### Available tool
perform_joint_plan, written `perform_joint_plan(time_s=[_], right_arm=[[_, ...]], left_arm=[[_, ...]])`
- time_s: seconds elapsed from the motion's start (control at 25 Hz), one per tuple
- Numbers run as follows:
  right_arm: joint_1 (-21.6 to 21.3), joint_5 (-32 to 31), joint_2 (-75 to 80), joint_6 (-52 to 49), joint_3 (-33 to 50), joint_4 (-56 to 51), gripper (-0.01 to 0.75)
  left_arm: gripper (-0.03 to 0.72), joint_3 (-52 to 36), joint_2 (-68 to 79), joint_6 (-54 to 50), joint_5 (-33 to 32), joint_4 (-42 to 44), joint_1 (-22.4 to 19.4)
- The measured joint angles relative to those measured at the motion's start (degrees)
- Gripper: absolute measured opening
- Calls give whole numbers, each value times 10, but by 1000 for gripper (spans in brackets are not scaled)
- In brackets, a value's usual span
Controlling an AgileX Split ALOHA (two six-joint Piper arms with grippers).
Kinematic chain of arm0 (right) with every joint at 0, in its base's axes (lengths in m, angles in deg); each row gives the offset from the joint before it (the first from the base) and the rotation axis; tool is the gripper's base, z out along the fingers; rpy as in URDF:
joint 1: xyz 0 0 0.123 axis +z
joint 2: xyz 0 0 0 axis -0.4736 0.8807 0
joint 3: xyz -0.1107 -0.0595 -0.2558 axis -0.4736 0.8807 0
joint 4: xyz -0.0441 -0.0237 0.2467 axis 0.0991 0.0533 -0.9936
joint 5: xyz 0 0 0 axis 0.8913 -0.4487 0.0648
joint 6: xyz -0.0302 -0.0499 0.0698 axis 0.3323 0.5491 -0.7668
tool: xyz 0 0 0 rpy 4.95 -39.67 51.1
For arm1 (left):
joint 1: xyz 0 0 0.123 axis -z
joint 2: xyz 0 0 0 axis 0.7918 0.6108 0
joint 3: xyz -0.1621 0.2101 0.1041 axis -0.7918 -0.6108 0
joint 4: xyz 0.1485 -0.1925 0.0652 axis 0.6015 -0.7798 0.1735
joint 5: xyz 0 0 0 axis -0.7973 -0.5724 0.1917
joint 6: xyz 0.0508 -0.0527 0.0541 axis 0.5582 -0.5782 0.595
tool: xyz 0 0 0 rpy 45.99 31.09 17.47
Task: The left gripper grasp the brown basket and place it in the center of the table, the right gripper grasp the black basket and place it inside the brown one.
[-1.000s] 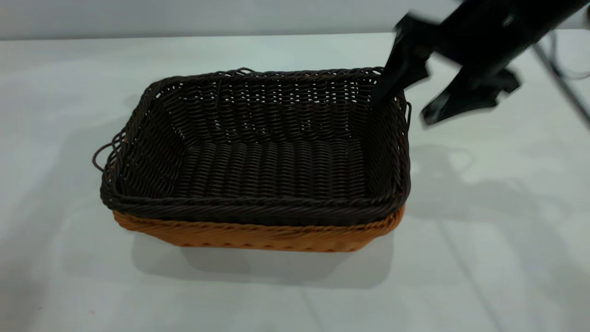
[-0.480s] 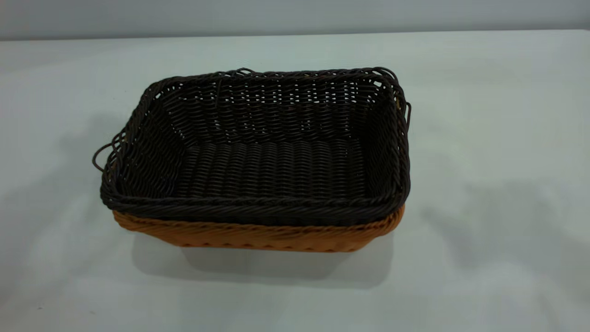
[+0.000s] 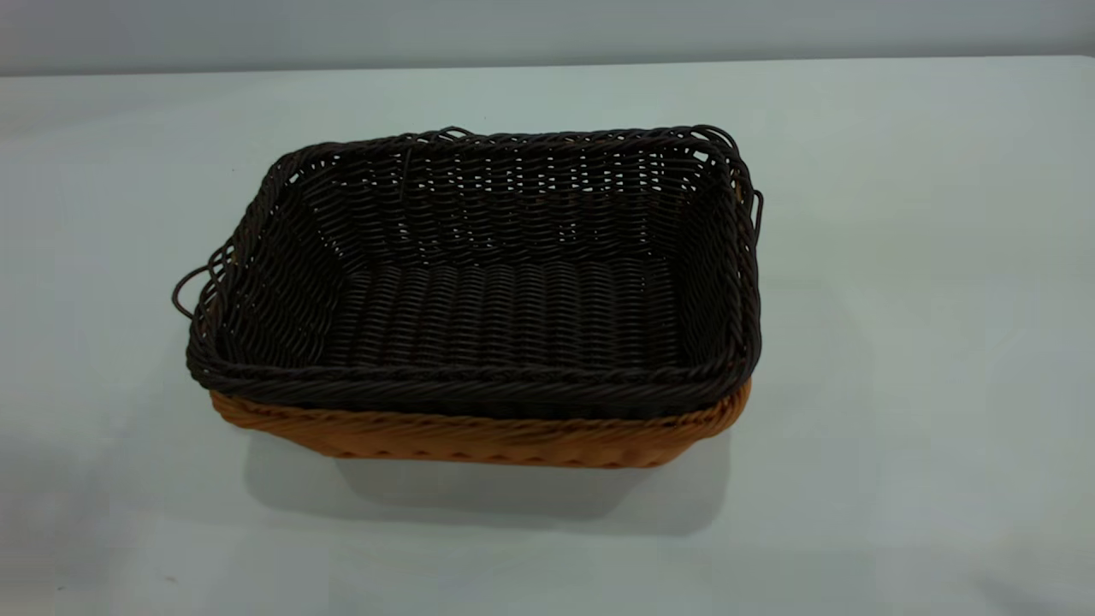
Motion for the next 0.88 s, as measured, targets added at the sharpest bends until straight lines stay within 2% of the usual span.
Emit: perform_joint_plan(time_s=[0.16, 0.36, 0.72, 0.88], right_arm=[[0, -50, -51, -55, 5, 56, 590], [0, -95, -132, -81, 5, 68, 590], [0, -105, -249, -161, 10, 121, 590], [0, -105, -296, -187, 74, 140, 590]], left_arm=[[584, -78, -107, -1, 0, -7, 0], [584, -190, -211, 0, 0, -12, 0], [584, -354, -377, -1, 0, -10, 0], [584, -401, -446, -1, 0, -10, 0]])
